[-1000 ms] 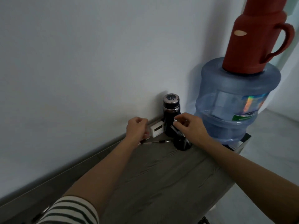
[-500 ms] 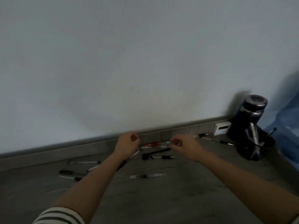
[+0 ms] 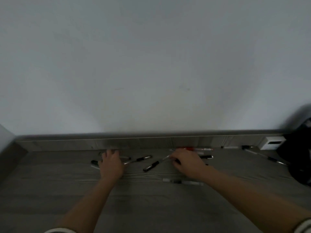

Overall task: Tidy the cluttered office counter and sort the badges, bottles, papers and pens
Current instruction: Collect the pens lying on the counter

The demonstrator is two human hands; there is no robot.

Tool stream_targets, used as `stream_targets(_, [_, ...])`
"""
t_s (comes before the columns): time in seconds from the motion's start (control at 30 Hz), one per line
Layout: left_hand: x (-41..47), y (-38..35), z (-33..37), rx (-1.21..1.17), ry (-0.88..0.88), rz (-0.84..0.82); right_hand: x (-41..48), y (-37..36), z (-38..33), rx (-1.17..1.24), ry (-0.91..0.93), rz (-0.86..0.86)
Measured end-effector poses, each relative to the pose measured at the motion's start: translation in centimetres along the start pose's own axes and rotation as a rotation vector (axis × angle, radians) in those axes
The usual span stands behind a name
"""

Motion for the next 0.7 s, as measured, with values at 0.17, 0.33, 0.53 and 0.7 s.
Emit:
stream_targets(0.17, [0.3, -1.1, -5.4, -0.201, 0.248, -0.025, 3.2, -2.6, -3.0, -0.091, 0.074, -0.134])
stream_targets(0.33, [0.9, -1.0, -6.5, -0.398, 0.283, 0.008, 5.3, -3.3, -3.7, -0.177, 0.097, -0.163])
stream_targets(0.53, [0.6, -1.1, -6.9, -0.532, 0.294, 0.016, 7.0, -2.6, -6.3, -0.127, 0.234, -0.144])
stream_targets(0.7, [1.3, -1.5, -7.9, -0.725, 0.318, -0.068, 8.6, -3.7, -8.5, -0.079, 0.241, -0.185])
Point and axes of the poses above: each hand's wrist, its own x-axis towards the middle knuckle, its own y-axis out of the back of the hand, z = x × y, the point moved 5 cm from there along x, towards the middle knuckle, and after that the axes turned 1 degree about x, right-handed, at the moved point
